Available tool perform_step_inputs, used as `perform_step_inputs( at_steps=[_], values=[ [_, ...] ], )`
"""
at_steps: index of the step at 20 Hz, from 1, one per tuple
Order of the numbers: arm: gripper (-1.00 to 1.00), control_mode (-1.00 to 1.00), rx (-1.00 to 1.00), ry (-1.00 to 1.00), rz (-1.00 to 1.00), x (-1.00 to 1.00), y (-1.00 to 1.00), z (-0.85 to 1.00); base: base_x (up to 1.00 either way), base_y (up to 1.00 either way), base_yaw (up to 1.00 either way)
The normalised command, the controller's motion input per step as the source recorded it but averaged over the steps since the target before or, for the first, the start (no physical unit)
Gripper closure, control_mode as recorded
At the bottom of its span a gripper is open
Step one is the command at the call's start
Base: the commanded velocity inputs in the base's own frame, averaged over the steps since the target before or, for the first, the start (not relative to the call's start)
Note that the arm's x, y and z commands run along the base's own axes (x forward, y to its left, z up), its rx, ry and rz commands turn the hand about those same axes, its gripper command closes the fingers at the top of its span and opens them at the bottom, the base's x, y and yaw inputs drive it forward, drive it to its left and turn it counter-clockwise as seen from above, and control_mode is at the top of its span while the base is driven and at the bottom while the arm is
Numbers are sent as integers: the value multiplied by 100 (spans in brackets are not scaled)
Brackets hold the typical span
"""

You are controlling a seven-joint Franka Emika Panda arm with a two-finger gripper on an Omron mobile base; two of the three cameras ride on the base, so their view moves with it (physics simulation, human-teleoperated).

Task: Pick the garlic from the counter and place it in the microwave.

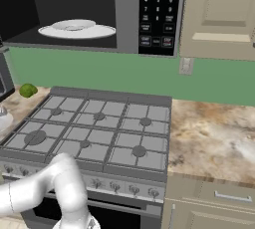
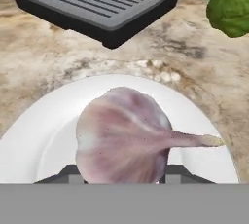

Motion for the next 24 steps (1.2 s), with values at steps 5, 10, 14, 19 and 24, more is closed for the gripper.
perform_step_inputs(
  at_steps=[5,10,14,19,24],
  values=[
    [100,-100,11,-3,-6,-54,-99,81,0,0,0],
    [100,-100,15,-11,-5,-60,-100,53,0,0,0],
    [100,-100,16,-11,-6,-41,-100,85,0,0,0],
    [100,-100,10,-5,-13,-34,-82,100,0,0,0],
    [100,-100,1,0,-22,-55,-59,100,0,0,0]
  ],
)
